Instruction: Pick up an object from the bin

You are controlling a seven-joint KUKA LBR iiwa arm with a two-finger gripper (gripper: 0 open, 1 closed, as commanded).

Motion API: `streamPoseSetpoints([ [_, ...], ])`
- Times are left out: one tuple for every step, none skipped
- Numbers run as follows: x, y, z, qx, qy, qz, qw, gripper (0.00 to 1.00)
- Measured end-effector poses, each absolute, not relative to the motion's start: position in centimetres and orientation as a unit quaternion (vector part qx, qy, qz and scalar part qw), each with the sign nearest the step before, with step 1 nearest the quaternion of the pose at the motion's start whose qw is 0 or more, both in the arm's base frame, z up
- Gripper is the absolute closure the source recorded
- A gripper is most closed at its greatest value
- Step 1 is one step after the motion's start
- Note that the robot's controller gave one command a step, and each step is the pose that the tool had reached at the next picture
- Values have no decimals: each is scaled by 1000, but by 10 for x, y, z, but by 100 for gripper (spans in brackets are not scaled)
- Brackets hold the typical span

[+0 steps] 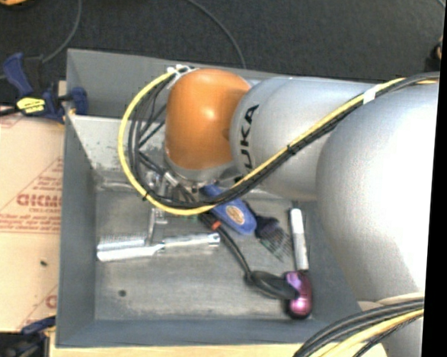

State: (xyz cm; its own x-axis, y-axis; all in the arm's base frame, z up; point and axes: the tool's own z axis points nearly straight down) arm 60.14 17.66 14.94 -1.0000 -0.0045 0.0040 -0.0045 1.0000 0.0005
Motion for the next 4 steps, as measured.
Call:
streamPoseSetpoints([
  [603,176,155,0,-1000,-1,-2,0],
  [575,183,68,95,-995,0,3,0],
  [582,184,146,139,-990,-1,-4,0],
  [576,183,68,95,-996,-1,2,0],
])
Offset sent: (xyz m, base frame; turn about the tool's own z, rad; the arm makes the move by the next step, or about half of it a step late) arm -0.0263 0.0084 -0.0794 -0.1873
